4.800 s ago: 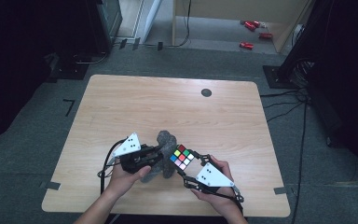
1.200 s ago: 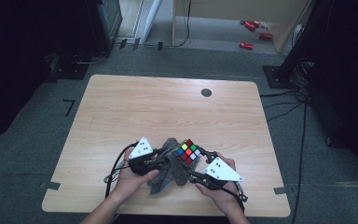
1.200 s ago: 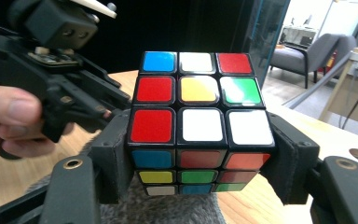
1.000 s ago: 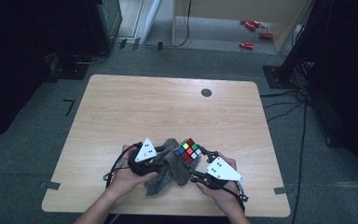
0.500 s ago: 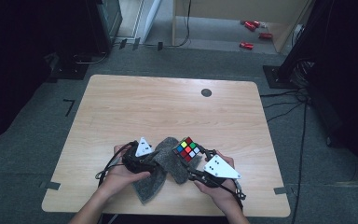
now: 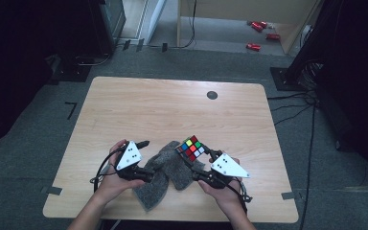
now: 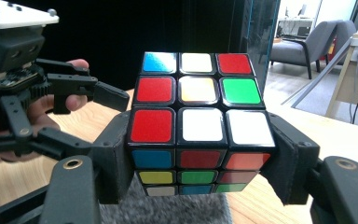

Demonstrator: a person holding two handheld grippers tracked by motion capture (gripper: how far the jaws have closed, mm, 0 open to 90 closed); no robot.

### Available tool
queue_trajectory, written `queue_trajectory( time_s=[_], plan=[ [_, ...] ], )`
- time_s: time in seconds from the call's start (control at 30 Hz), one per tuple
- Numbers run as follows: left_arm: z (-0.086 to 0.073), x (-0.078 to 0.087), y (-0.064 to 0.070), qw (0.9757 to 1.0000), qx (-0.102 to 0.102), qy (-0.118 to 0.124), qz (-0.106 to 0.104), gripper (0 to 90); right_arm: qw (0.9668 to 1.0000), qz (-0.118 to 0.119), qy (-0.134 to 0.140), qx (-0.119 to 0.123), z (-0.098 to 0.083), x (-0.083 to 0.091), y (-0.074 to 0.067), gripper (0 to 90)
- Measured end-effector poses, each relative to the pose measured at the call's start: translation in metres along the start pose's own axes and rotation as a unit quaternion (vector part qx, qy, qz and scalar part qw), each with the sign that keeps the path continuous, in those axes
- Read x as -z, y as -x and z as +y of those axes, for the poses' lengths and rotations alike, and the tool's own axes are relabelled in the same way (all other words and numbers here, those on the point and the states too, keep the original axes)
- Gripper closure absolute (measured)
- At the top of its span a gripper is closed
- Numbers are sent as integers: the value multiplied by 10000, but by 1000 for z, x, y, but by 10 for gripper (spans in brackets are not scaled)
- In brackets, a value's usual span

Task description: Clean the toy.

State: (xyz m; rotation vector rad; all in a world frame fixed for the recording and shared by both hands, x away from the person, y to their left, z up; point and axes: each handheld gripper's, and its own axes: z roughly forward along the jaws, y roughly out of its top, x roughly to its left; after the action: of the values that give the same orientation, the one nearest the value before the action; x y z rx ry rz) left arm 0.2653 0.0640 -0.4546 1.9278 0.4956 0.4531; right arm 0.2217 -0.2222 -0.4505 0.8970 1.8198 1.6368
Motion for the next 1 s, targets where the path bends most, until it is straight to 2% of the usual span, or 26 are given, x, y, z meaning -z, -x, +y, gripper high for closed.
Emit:
queue_trajectory(
  time_s=[0.03, 0.1, 0.13, 0.2, 0.3, 0.33, 0.4, 0.47, 0.6, 0.77, 0.9, 1.0],
  plan=[
    [3, 2, 3, 9999, -43, 137, -33, 108, 10000, -8, 31, 3, 1, 0, -1, 347],
    [7, 2, 7, 9996, -90, 263, -100, 110, 10000, 1, 70, -38, 4, 0, -4, 347],
    [8, 0, 11, 9994, -127, 265, -157, 110, 10000, -5, 85, -52, 5, 0, -5, 347],
    [8, -9, 20, 9991, -333, 166, -194, 110, 9999, 19, 103, -104, 8, -1, -9, 347],
    [7, -16, 33, 9978, -613, 189, -162, 132, 9999, 66, 85, -136, 9, -3, -15, 347],
    [8, -18, 36, 9975, -652, 222, -160, 132, 9998, 90, 77, -148, 10, -3, -18, 347],
    [9, -21, 41, 9969, -723, 320, -21, 132, 9997, 134, 56, -174, 10, -4, -22, 347],
    [8, -22, 42, 9963, -742, 431, 73, 134, 9995, 185, 30, -241, 10, -4, -26, 347],
    [7, -23, 44, 9950, -793, 601, 128, 153, 9990, 230, -19, -396, 8, -5, -28, 346],
    [5, -27, 47, 9922, -976, 750, 205, 162, 9980, 307, -95, -546, 6, -6, -32, 346],
    [3, -26, 48, 9899, -1015, 948, 292, 255, 9973, 352, -120, -640, 5, -7, -34, 346],
    [3, -26, 49, 9887, -1081, 981, 343, 284, 9962, 368, -132, -772, 3, -9, -33, 346]
  ],
)
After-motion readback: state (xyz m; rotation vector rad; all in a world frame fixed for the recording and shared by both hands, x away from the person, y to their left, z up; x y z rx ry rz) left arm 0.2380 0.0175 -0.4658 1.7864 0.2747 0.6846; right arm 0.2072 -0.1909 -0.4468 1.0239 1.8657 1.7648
